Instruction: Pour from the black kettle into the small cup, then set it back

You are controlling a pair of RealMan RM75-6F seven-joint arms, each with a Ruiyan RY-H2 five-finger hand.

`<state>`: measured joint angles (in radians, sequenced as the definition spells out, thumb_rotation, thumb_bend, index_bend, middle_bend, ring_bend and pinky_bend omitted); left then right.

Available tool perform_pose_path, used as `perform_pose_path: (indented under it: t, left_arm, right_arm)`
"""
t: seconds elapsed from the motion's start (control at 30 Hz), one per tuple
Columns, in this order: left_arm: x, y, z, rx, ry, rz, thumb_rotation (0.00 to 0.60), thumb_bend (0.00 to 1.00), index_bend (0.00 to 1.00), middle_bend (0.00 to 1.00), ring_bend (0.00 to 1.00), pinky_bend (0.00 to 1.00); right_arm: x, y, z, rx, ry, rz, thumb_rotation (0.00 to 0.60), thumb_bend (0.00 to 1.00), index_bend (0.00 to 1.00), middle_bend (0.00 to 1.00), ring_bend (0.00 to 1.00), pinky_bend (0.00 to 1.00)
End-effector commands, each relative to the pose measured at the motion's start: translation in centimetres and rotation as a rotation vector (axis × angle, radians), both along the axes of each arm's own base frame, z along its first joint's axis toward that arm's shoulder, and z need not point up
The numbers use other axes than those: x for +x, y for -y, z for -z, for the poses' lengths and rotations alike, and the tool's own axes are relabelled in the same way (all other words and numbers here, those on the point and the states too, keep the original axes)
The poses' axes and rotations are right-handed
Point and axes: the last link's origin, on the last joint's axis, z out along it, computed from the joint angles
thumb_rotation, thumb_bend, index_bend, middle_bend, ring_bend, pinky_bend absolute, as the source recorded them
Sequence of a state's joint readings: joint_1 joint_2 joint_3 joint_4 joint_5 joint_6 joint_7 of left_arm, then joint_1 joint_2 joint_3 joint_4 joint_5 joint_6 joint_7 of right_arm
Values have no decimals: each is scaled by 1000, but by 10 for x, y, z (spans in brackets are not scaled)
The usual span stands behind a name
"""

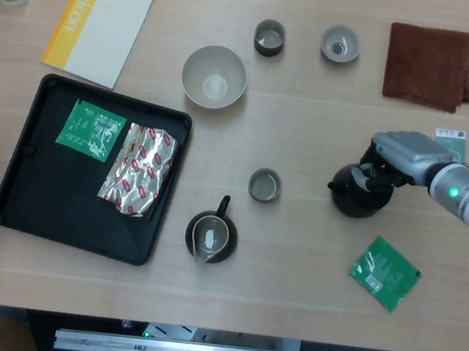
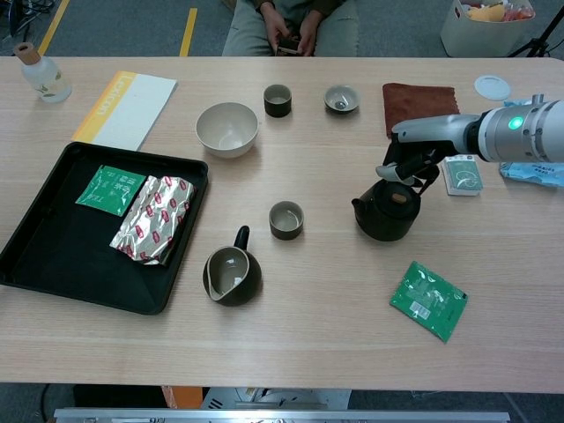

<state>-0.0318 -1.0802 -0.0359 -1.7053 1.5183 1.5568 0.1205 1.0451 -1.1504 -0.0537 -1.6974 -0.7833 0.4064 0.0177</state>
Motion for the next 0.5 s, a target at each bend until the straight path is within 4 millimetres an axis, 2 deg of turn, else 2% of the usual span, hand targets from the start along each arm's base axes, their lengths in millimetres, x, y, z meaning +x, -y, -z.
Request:
perform_pose_path:
  t: [0.03, 0.17, 0.33, 0.5]
  left_arm:
    - [0, 0, 0, -1, -1, 0, 600, 432, 139, 241, 190, 175]
    - [0, 0, 0, -2, -2, 0, 600, 432, 139, 241, 190, 175]
    - [0, 0, 0, -3, -3, -2, 600, 432, 139, 241, 190, 175]
    - [1, 1, -1, -4, -3, 0, 600, 432, 139, 241, 190, 175]
  right_arm:
    - [0, 1, -1, -8, 7, -3, 296, 506, 808, 814, 809, 226]
    - [1, 1, -2, -15, 23, 2, 295, 498, 809, 814, 809, 226]
    - [2, 2, -6, -27, 38, 2, 294, 418, 817, 819, 811, 226]
    - [3, 4, -11, -39, 43, -9, 294, 434, 826, 825, 820, 229]
